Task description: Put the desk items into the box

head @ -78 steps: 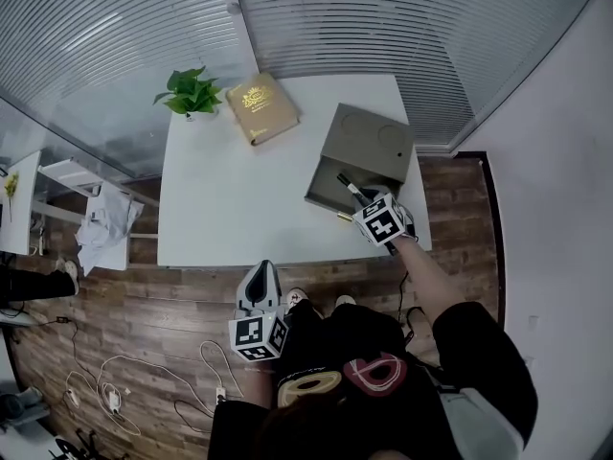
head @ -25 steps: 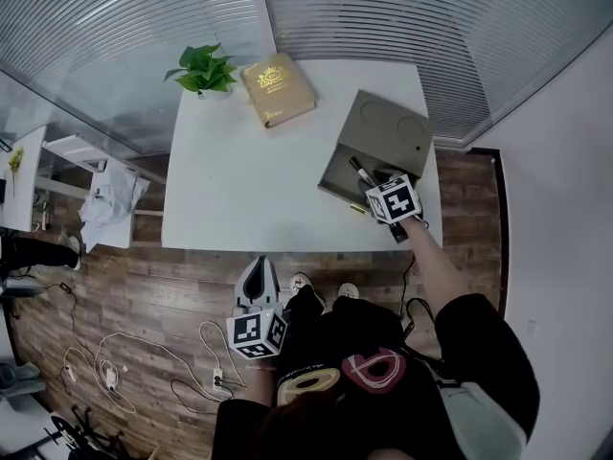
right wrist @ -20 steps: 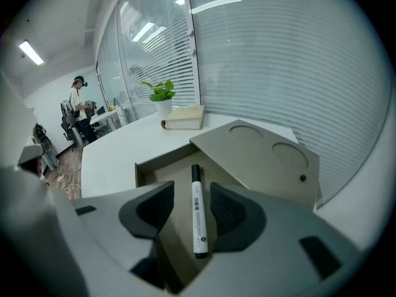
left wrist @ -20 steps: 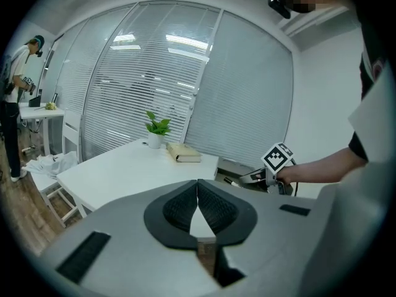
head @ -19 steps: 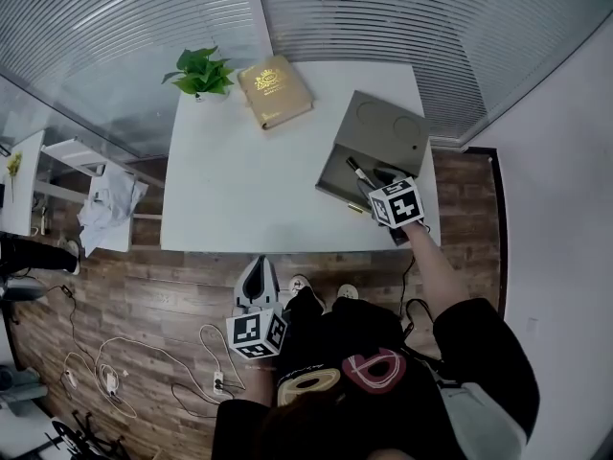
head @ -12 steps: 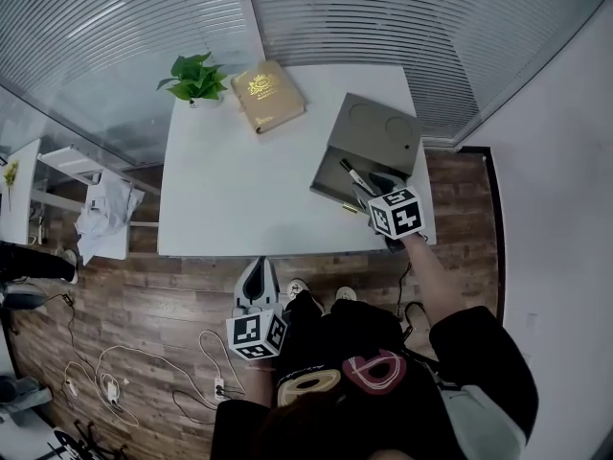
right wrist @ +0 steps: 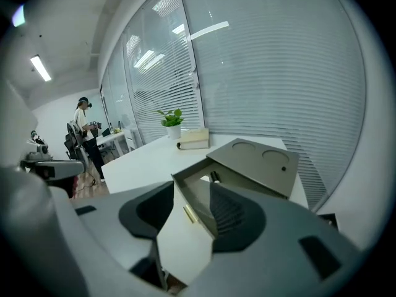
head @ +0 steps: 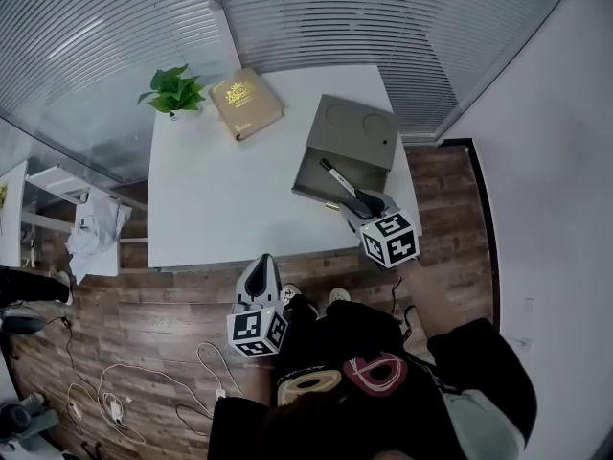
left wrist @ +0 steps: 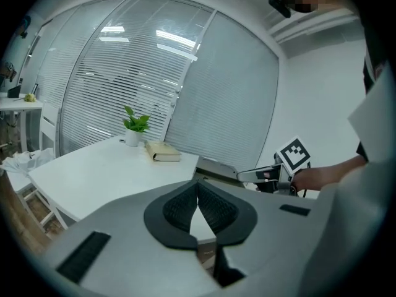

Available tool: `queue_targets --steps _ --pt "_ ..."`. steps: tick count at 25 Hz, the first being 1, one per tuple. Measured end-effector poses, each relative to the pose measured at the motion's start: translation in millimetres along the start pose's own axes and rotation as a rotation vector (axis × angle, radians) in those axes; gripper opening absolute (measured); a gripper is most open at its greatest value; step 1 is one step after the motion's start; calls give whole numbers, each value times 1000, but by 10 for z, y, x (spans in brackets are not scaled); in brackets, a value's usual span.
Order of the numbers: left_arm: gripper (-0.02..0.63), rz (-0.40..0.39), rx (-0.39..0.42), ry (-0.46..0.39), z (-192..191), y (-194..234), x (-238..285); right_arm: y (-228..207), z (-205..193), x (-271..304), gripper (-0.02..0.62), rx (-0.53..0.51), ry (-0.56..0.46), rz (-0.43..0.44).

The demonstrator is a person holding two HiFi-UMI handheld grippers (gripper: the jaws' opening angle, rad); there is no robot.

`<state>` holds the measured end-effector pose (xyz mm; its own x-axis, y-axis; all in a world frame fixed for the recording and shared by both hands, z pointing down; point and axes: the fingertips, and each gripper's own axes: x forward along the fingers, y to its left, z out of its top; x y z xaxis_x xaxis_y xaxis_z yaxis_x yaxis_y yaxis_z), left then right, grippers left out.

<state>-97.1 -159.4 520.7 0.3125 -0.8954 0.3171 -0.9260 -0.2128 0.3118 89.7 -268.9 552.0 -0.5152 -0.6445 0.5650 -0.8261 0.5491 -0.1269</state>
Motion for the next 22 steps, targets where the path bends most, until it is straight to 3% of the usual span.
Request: queue_targets --steps 11,22 --pt "17 -125 25 3 -15 -437 175 208 -324 -398 151 53 -21 -29" --pt "17 -188 43 6 -51 -724 230 258 -398 -745 39 64 -144 -121"
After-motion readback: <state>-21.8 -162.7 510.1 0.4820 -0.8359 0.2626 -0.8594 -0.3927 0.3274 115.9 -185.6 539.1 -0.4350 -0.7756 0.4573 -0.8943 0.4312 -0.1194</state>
